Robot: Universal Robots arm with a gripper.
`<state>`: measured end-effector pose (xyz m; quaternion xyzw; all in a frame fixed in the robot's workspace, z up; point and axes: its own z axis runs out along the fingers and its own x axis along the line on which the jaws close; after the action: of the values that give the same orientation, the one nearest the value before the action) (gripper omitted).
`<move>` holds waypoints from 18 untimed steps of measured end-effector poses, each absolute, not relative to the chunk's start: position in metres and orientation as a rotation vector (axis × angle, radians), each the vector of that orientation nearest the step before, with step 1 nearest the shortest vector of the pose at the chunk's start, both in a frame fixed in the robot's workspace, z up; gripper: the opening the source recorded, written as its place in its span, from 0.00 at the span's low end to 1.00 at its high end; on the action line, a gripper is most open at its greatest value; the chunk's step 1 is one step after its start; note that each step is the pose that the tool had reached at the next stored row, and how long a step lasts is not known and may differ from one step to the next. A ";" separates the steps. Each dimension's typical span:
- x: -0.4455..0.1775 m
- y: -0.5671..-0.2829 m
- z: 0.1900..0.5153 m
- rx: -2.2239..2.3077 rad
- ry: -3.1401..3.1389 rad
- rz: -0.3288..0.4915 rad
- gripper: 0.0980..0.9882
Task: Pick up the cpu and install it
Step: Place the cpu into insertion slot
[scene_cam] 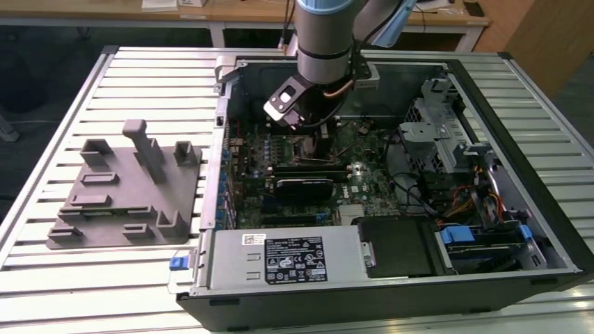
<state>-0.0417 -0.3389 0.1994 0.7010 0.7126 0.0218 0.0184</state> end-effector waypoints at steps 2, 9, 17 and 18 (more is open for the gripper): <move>-0.042 -0.339 0.198 2.175 2.212 0.064 0.50; -0.044 -0.339 0.195 2.174 2.211 0.062 0.50; -0.044 -0.339 0.193 2.175 2.210 0.061 0.50; -0.044 -0.339 0.193 2.175 2.210 0.061 0.50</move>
<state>-0.0441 -0.3386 0.1927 0.7011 0.7125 0.0197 0.0203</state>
